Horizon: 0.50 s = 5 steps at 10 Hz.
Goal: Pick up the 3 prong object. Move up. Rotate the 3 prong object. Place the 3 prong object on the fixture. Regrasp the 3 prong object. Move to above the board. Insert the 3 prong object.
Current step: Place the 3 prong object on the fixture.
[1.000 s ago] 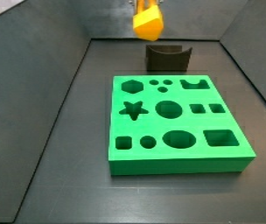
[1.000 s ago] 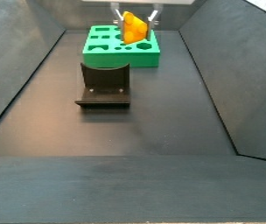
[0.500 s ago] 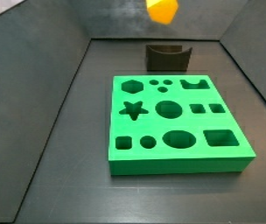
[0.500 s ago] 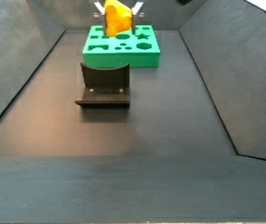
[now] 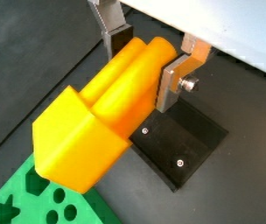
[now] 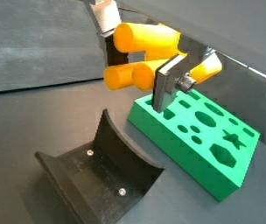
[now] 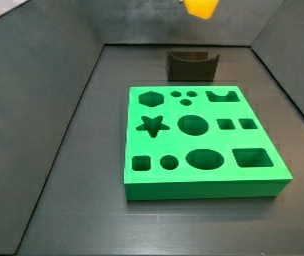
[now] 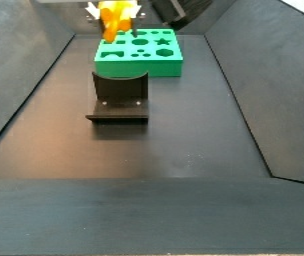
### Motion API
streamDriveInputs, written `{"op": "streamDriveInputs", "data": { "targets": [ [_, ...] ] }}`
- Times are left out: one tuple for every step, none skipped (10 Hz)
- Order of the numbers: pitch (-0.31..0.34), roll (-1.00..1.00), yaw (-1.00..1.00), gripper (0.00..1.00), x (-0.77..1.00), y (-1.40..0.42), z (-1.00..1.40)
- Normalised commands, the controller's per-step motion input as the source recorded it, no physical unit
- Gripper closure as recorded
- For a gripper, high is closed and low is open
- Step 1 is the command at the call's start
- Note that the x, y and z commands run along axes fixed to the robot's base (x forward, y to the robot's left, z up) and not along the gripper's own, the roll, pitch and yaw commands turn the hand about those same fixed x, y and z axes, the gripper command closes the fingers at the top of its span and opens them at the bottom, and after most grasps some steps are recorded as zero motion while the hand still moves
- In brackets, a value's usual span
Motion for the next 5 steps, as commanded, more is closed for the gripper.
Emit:
{"op": "streamDriveInputs", "data": {
  "targets": [
    [0.019, -1.0, -0.12, 1.0, 0.09, 0.06, -1.0],
    [-0.004, -1.0, -0.12, 1.0, 0.09, 0.07, -1.0],
    [-0.004, -1.0, -0.12, 1.0, 0.1, 0.07, -1.0],
    [0.018, -1.0, -0.12, 1.0, 0.11, 0.07, -1.0],
    [0.035, -1.0, -0.13, 1.0, 0.12, 0.08, -1.0]
  ]
}}
